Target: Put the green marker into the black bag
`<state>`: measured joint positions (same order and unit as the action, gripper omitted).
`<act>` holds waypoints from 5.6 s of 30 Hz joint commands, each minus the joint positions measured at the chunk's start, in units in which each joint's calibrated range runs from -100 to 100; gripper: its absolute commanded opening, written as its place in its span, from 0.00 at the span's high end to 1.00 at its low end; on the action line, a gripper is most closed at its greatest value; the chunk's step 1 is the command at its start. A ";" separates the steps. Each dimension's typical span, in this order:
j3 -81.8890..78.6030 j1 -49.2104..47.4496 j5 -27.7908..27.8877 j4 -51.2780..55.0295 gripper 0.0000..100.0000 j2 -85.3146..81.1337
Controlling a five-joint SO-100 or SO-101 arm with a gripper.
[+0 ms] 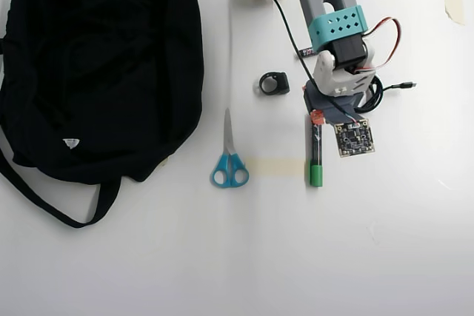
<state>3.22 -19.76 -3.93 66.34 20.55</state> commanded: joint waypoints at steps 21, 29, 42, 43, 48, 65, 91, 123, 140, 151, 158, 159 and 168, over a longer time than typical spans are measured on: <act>3.61 1.07 -3.57 -0.36 0.92 0.36; 8.82 0.84 -5.14 1.02 0.89 3.60; 11.15 0.32 -5.14 6.27 0.74 4.35; 11.06 0.17 -5.14 6.27 0.73 4.35; 11.06 -0.80 -5.14 6.27 0.72 4.68; 13.76 -1.78 -5.19 6.19 0.72 8.66; 21.66 -2.90 -5.19 5.58 0.67 16.30; 22.02 -2.45 -6.56 6.10 0.67 21.36; 22.38 -1.93 -6.56 6.10 0.68 21.28; 22.65 -1.93 -6.56 5.84 0.84 20.53; 22.65 -1.93 -6.56 6.01 0.89 20.61; 22.65 -1.93 -6.56 6.01 0.90 20.61; 22.65 -1.85 -6.56 6.10 0.94 20.61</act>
<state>24.61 -21.38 -10.38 72.26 42.30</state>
